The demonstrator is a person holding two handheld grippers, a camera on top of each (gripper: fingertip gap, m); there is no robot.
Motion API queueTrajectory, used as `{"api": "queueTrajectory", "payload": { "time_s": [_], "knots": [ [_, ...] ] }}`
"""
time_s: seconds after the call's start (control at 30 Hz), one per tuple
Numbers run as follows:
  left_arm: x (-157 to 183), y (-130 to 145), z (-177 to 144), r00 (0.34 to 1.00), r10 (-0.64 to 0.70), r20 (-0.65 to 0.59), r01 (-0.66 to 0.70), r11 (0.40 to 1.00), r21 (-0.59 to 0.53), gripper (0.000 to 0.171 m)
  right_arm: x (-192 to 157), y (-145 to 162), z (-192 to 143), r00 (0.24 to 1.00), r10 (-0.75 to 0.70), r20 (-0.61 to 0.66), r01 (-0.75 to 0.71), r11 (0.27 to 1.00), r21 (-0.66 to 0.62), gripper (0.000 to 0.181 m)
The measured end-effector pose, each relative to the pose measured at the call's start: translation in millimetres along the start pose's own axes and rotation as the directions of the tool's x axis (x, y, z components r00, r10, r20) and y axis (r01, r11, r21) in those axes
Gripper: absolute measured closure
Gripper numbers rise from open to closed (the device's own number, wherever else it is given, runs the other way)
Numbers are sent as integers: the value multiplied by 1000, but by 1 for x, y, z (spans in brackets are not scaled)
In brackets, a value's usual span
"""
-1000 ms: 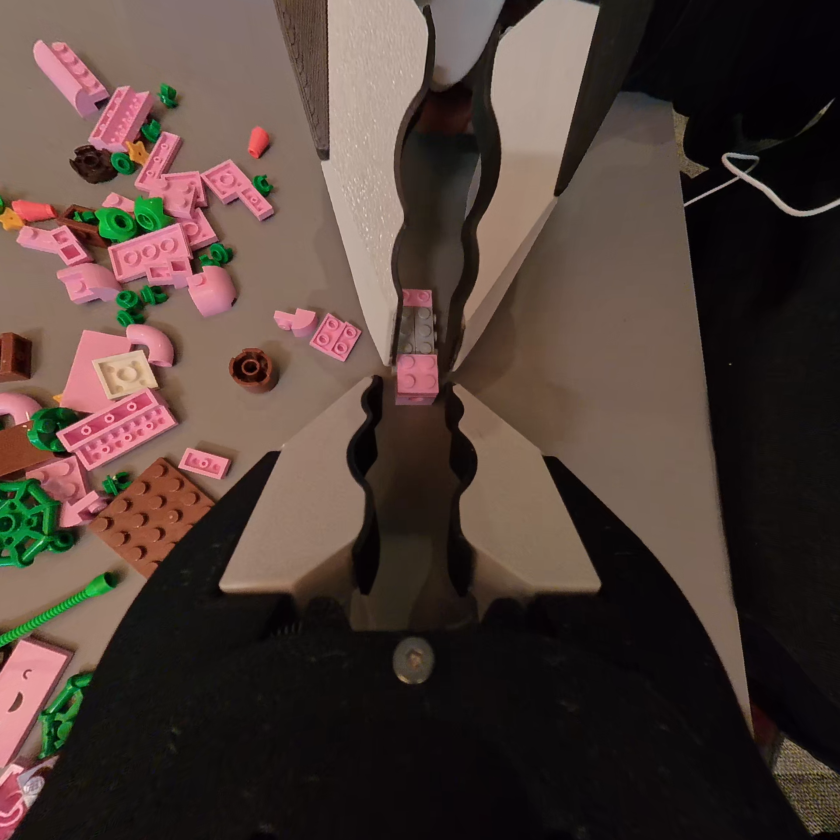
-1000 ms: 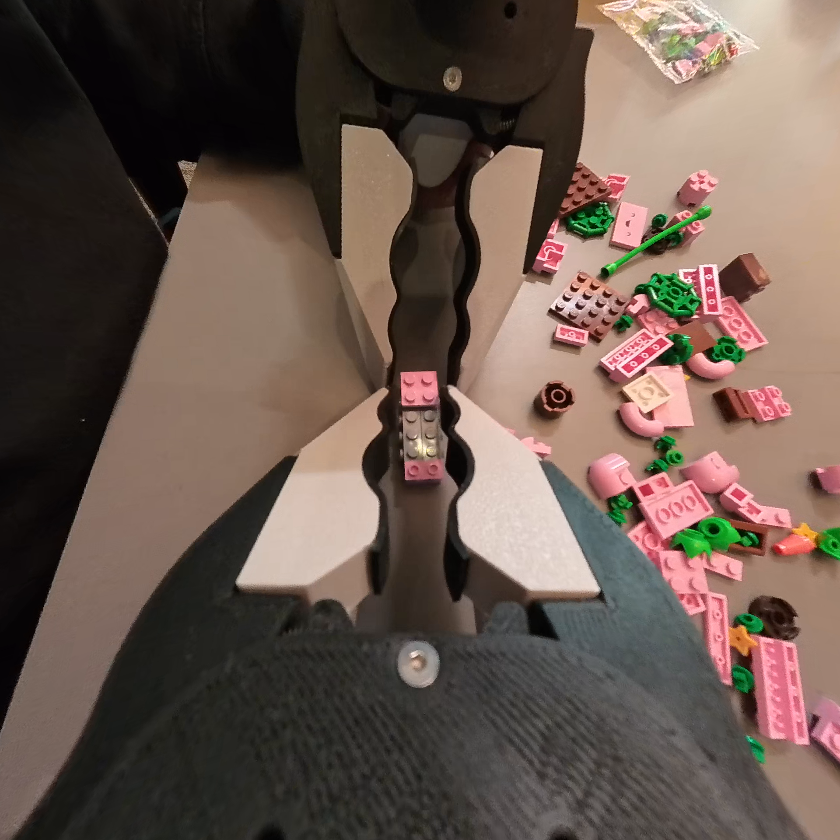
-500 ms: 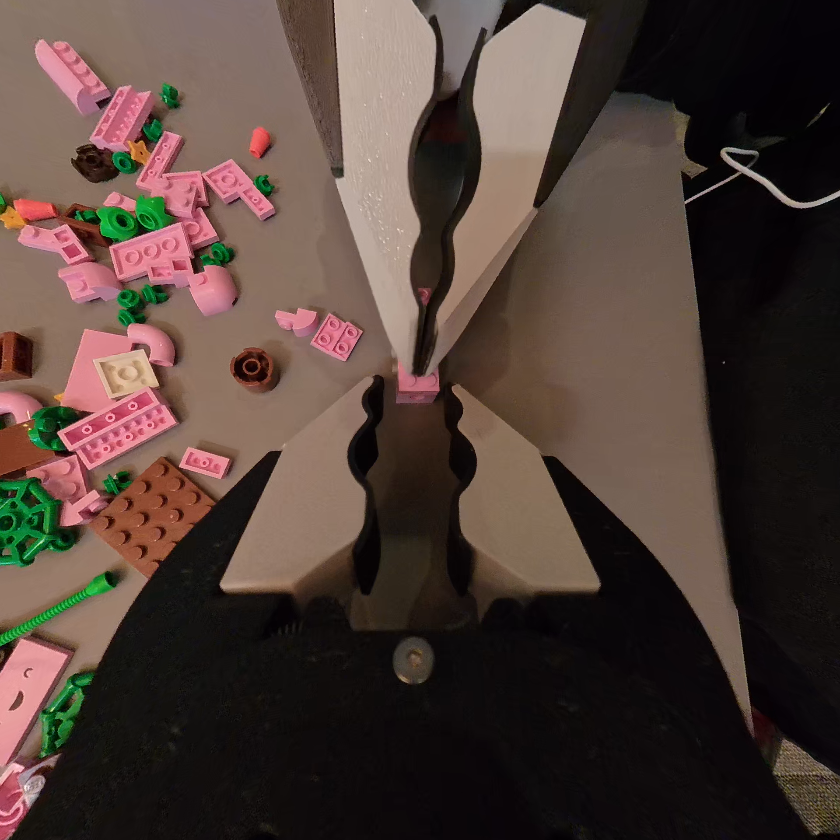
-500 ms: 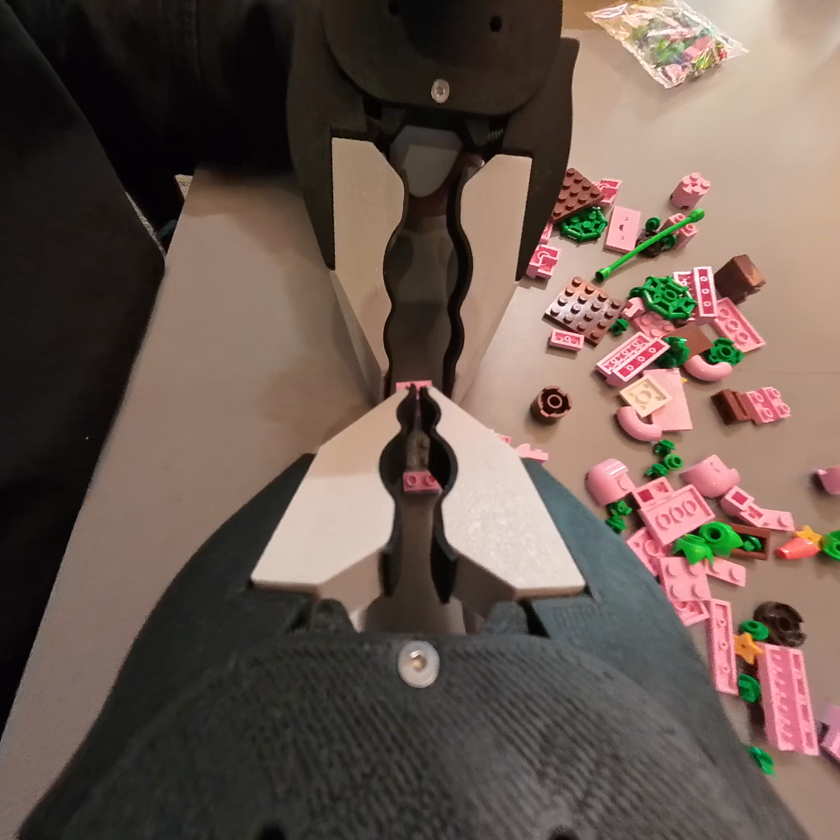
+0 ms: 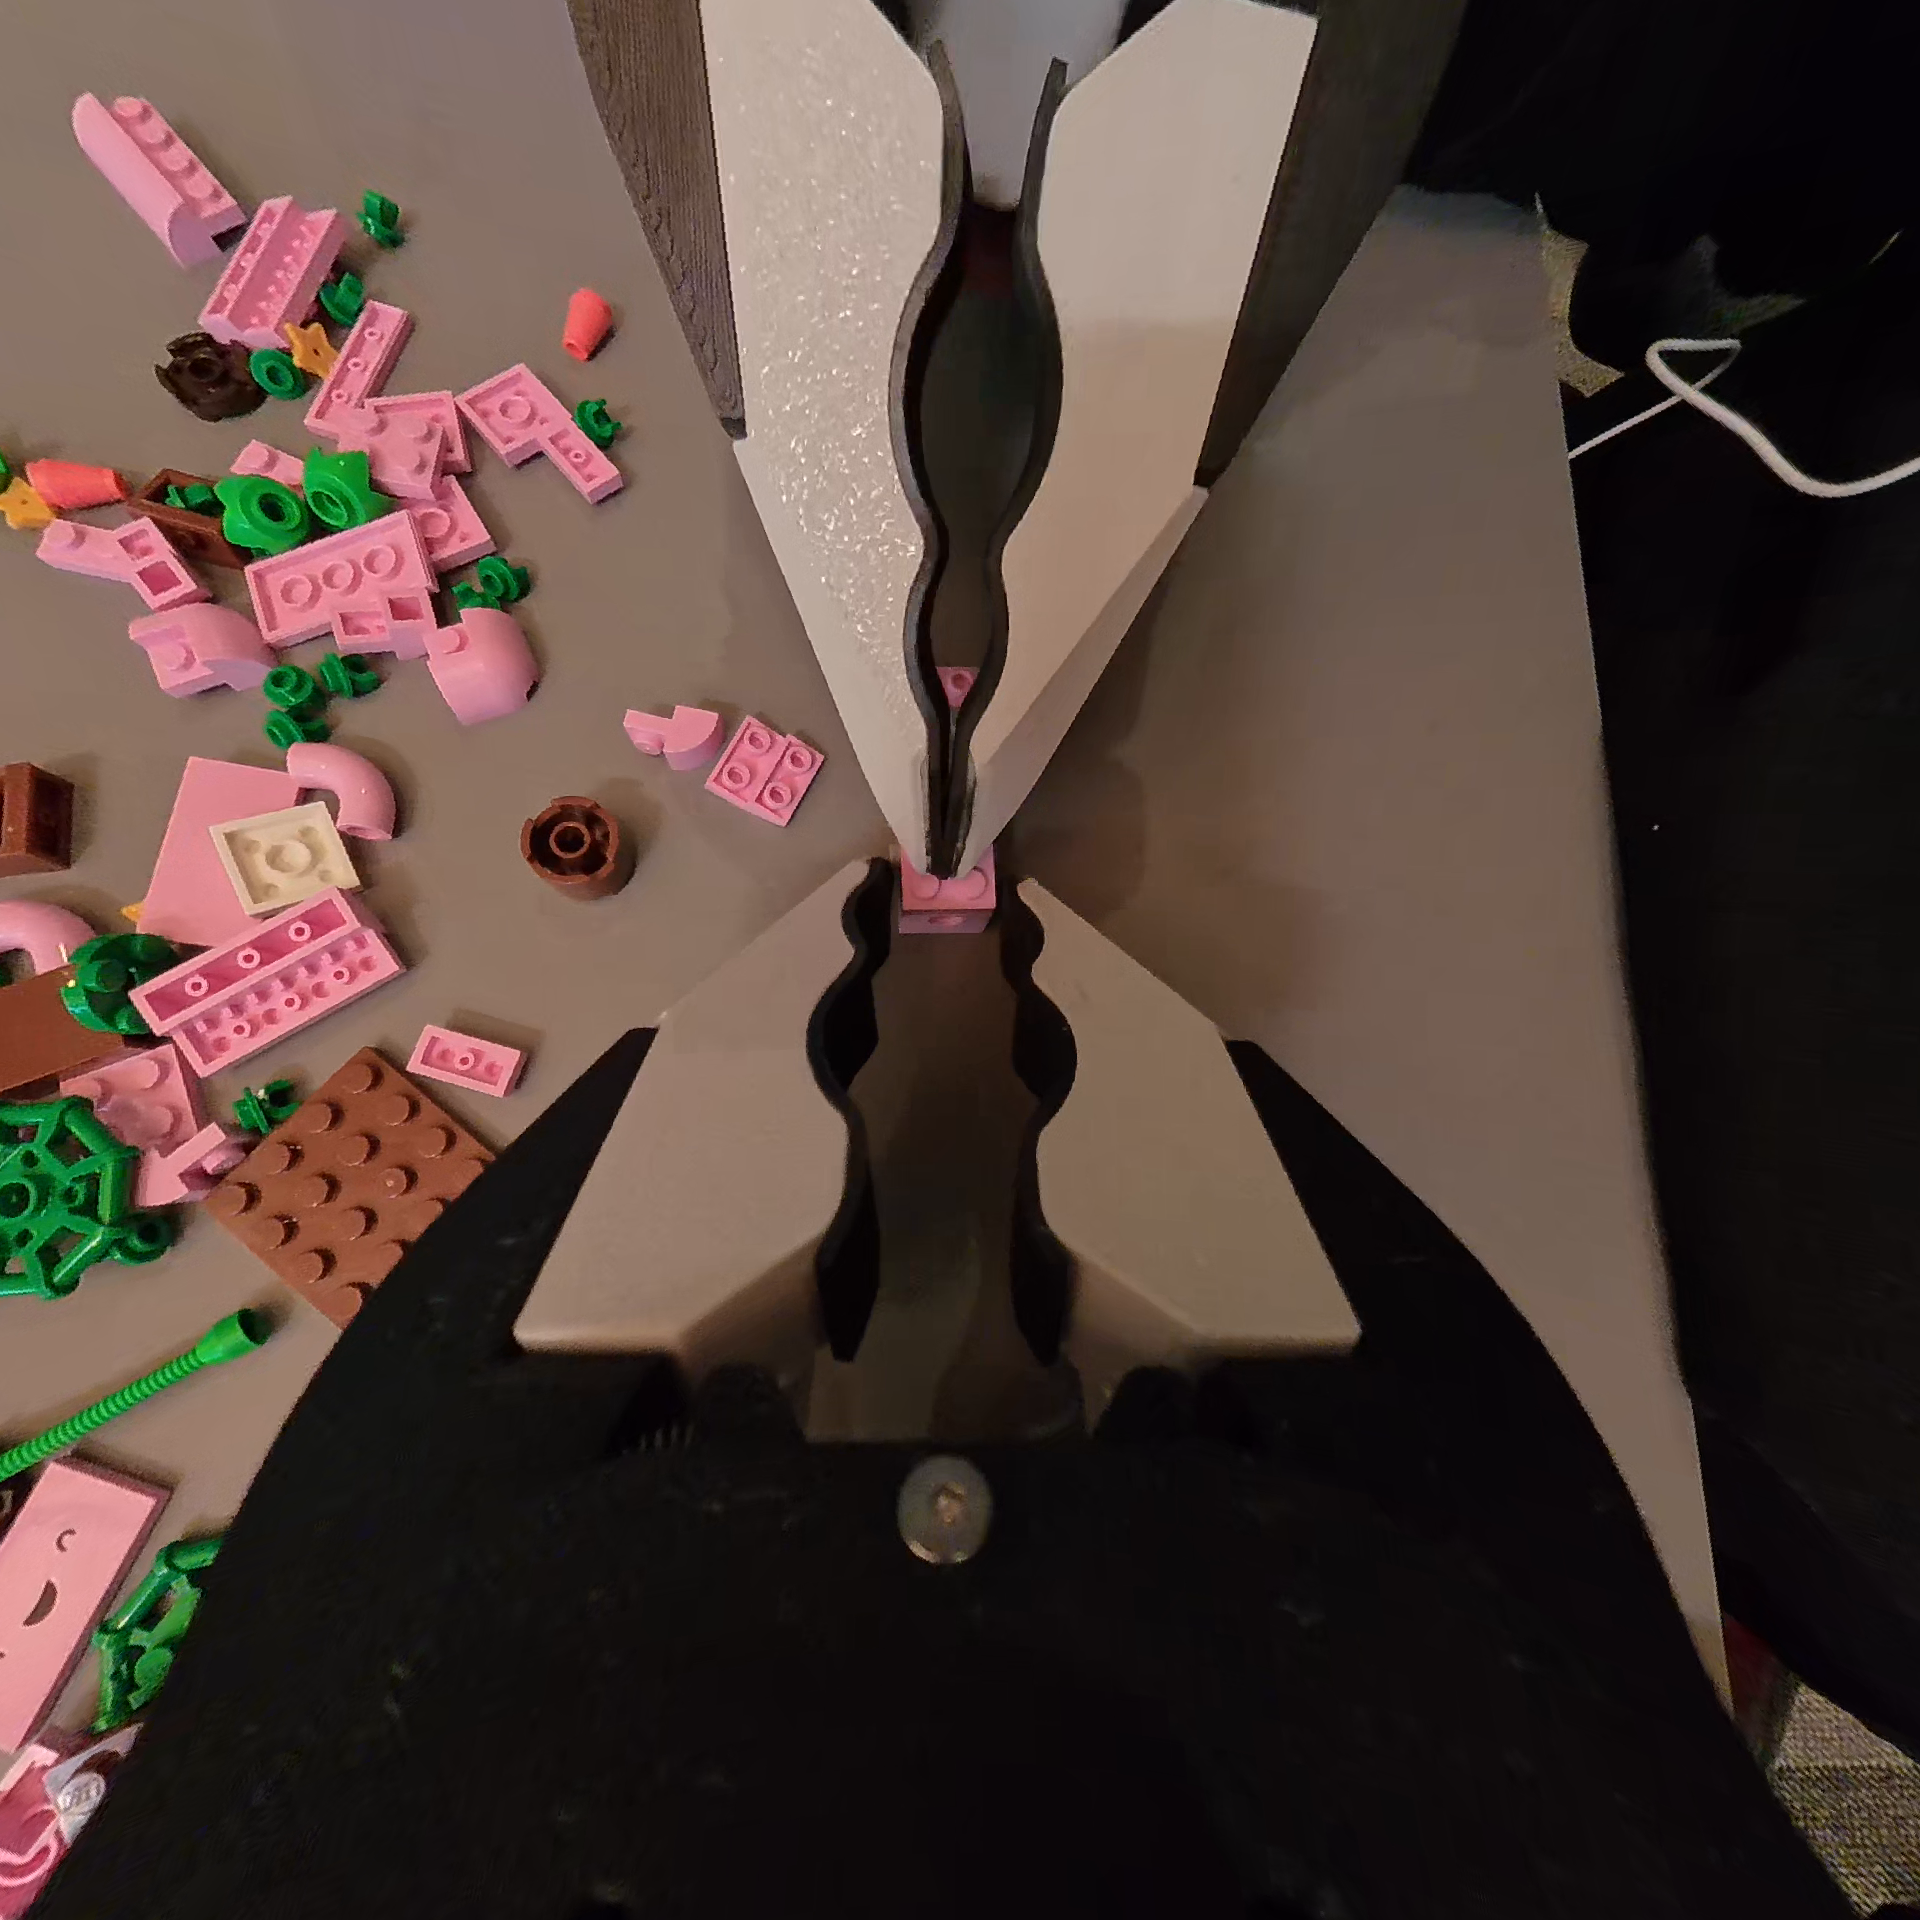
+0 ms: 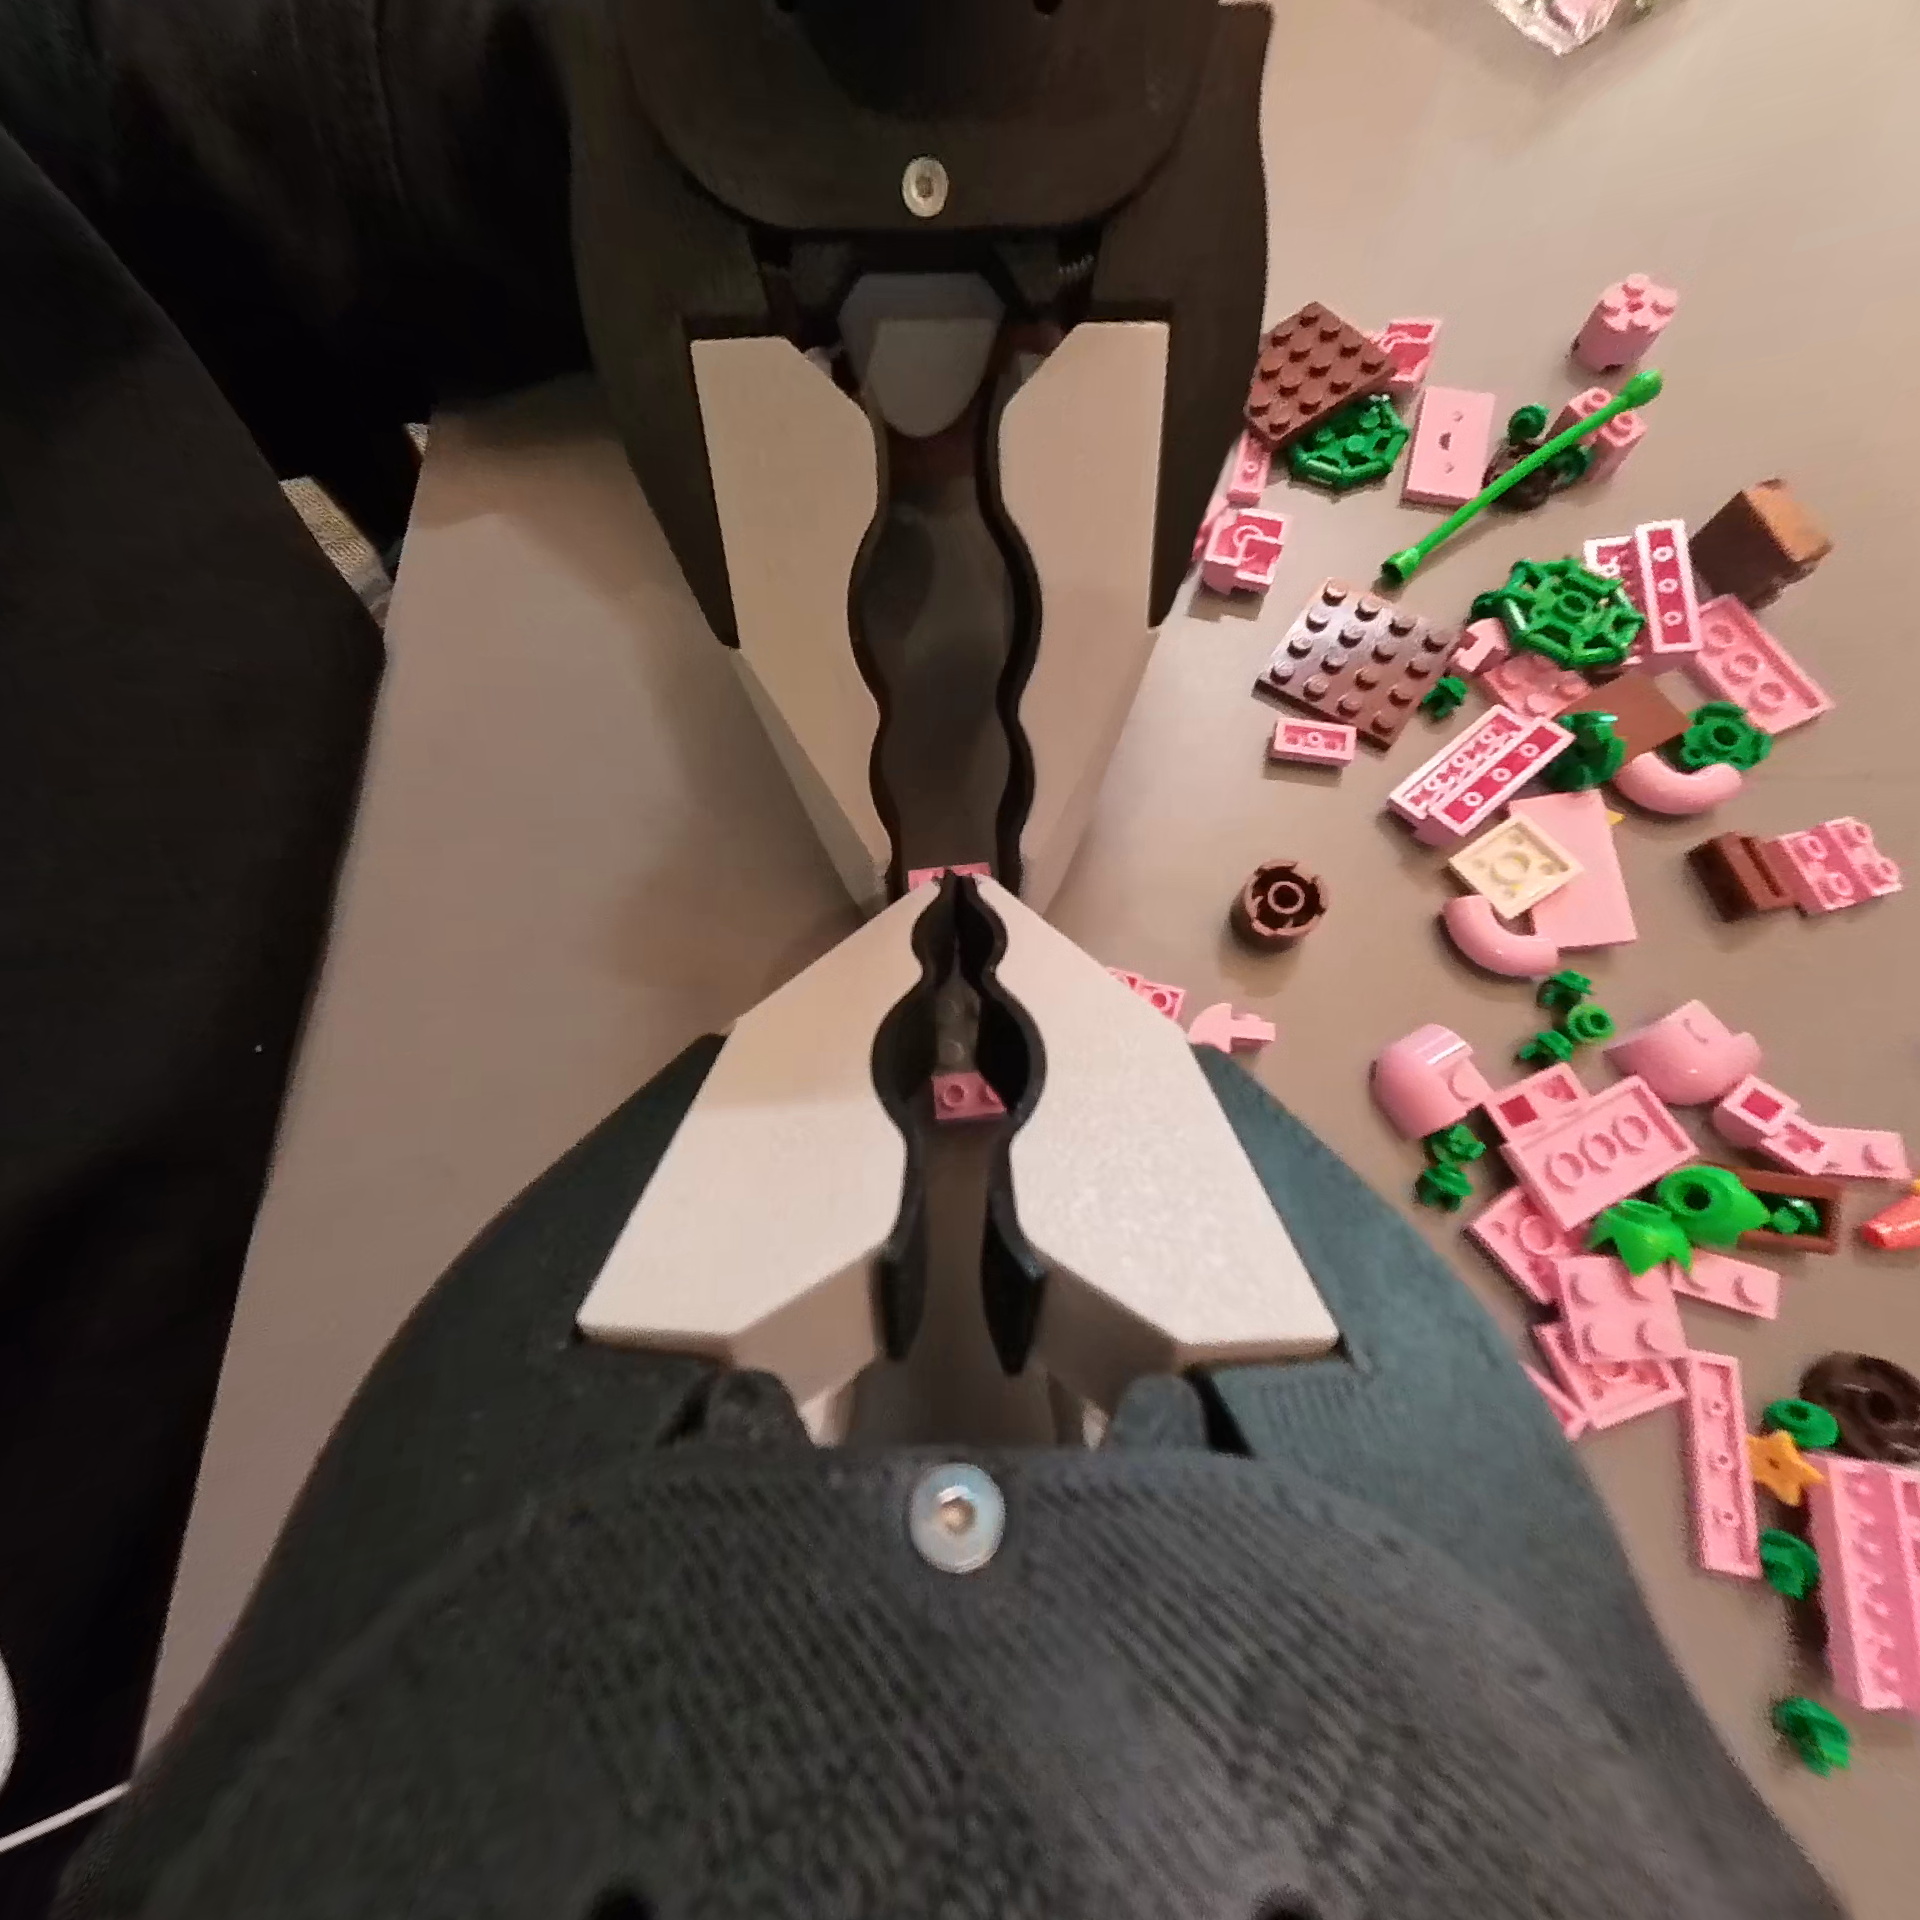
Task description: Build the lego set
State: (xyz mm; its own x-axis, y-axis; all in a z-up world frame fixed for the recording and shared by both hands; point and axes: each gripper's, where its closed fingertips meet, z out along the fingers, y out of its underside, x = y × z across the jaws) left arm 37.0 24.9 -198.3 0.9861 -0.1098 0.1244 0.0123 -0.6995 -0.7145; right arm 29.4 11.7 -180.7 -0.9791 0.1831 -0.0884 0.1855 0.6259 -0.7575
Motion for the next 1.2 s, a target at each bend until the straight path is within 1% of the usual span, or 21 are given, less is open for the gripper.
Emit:
{"api": "queueTrajectory", "payload": {
  "time_s": [0.13, 0.3, 0.33, 0.4, 0.43, 0.5, 0.57, 0.67, 0.7, 0.77, 0.83, 0.87, 0.97, 1.0, 1.1, 1.13, 1.2],
  "knots": [
    [0, 0, 0, 1000, -5, -1, 5, 1000, 1, 153, 0, 0, 1, 1000, -15, -14, 15, 1000, -14, 181],
    [0, 0, 0, 1000, 3, 5, -3, 1000, -1, 152, -3, -2, -3, 996, -84, -34, 87, 993, 75, 180],
    [0, 0, 0, 1000, 4, 6, -4, 1000, -1, 152, -4, -7, -8, 995, -91, -32, 94, 989, 113, 170],
    [0, 0, 0, 1000, 4, 7, -4, 1000, -1, 153, -3, -17, -20, 997, -68, -22, 71, 979, 190, 162],
    [-1, 0, 0, 1000, 3, 7, -3, 1000, -1, 153, -2, -18, -23, 998, -56, -17, 58, 978, 202, 156],
    [-2, 0, 0, 1000, -7, 8, 7, 1000, 1, 155, 1, -10, -24, 998, -62, -25, 65, 984, 167, 145],
    [-3, -1, -1, 999, -34, -1, 34, 999, 10, 156, 4, 3, -17, 994, -95, -61, 101, 990, 94, 137],
    [-3, -2, -5, 994, -97, -46, 99, 994, 36, 157, 6, 23, -5, 991, -113, -73, 112, 994, -17, 135],
    [-4, -5, -7, 991, -121, -56, 124, 991, 58, 157, 5, 20, -5, 991, -108, -73, 108, 994, -1, 138],
    [-3, -12, -12, 981, -163, -104, 175, 977, 118, 157, 7, 18, -6, 993, -88, -78, 89, 996, 1, 160],
    [-4, -19, -18, 974, -188, -124, 208, 963, 173, 156, 7, 11, -11, 996, -55, -65, 58, 997, 48, 162],
    [-5, -23, -20, 976, -180, -122, 202, 960, 196, 151, 8, 8, -14, 998, -24, -54, 28, 996, 79, 162],
    [-6, -33, -24, 991, -117, -59, 128, 956, 264, 120, 4, -7, -27, 994, 95, 56, -104, 976, 190, 162],
    [-6, -39, -25, 995, -96, -35, 102, 950, 294, 116, 1, -13, -32, 984, 135, 113, -158, 960, 229, 162],
    [4, -58, -40, 999, -25, -38, 38, 912, 409, 116, -11, -29, -46, 911, 245, 333, -347, 890, 296, 162],
    [8, -64, -48, 999, -4, -48, 25, 891, 454, 118, -15, -32, -50, 877, 267, 400, -400, 866, 299, 163],
    [11, -73, -61, 999, 28, -41, -3, 854, 520, 125, -19, -35, -55, 816, 307, 489, -480, 831, 279, 163]
  ]
}}
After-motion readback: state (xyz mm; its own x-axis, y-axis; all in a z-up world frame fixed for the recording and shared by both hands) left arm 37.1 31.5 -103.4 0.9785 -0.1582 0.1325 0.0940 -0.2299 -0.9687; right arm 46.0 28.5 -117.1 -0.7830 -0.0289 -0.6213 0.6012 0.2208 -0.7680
